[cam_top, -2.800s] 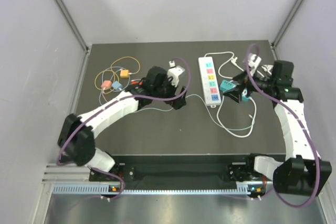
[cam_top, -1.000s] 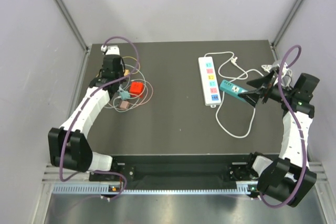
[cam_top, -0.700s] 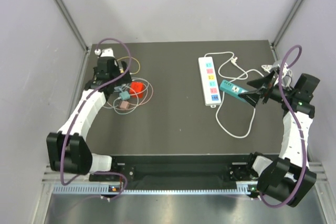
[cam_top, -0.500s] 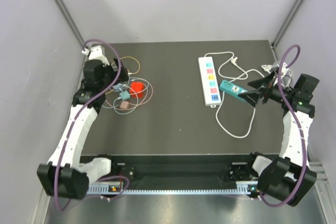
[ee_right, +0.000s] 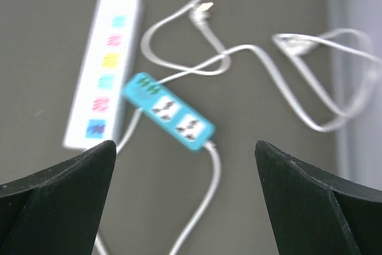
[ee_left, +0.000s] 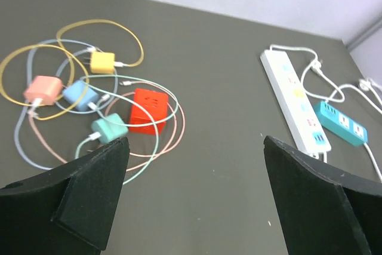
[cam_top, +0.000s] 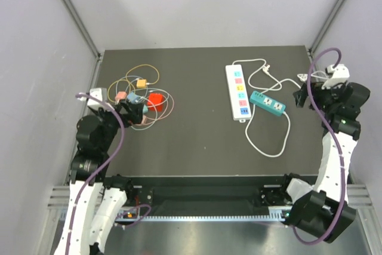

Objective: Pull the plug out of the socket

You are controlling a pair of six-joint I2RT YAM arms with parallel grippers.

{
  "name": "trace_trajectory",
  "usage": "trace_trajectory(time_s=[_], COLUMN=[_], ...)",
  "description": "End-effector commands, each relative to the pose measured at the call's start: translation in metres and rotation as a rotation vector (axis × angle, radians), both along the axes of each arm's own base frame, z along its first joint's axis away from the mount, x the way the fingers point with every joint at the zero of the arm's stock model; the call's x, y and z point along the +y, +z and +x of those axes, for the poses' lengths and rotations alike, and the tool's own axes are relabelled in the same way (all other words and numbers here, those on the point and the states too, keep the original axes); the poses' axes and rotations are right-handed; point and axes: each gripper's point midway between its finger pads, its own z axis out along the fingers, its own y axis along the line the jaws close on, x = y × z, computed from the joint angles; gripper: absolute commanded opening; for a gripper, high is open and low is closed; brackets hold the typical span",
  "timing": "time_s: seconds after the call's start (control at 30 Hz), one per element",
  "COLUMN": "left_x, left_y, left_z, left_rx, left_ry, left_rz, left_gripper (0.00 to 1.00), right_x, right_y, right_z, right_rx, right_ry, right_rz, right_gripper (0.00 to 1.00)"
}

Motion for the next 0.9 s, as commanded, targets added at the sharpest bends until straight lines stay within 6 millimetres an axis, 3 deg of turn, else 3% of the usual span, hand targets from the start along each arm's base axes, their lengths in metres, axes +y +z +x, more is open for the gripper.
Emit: trace_trajectory(time_s=[0.0, 0.17, 0.3, 0.5, 0.87], left_x=[0.021, 0.029, 0.030, 0.028, 0.027], left_y=[0.006, -0.008, -0.007, -0.010, -0.015], left_z=[-0.008, -0.014, -0.020, -0.020, -0.019], left_rx=[-0.055, -0.009, -0.017, -0.016, -0.013], left_ry=[0.106, 0.128, 0.125, 0.112, 0.110], left_rz=[0.026, 0.091, 0.104, 0.100, 0.099], left_gripper=[0.99, 0.99, 0.99, 0.99, 0.99], right_x=[-0.068, -0.065, -0.061, -0.073, -0.073], right_y=[0.044, 0.031, 0.025, 0.026, 0.021], right_z=[-0.003, -0.014, -0.019, -0.025, -0.029], right_rx=[-0.113, -0.104, -0.113, -0.116, -0.136], right_ry=[-0.388, -0.374, -0.359, -0.478, -0.499], right_rz=[-0.140, -0.197, -0.208, -0.157, -0.152], right_gripper=[1.00, 1.00, 1.00, 1.00, 1.00])
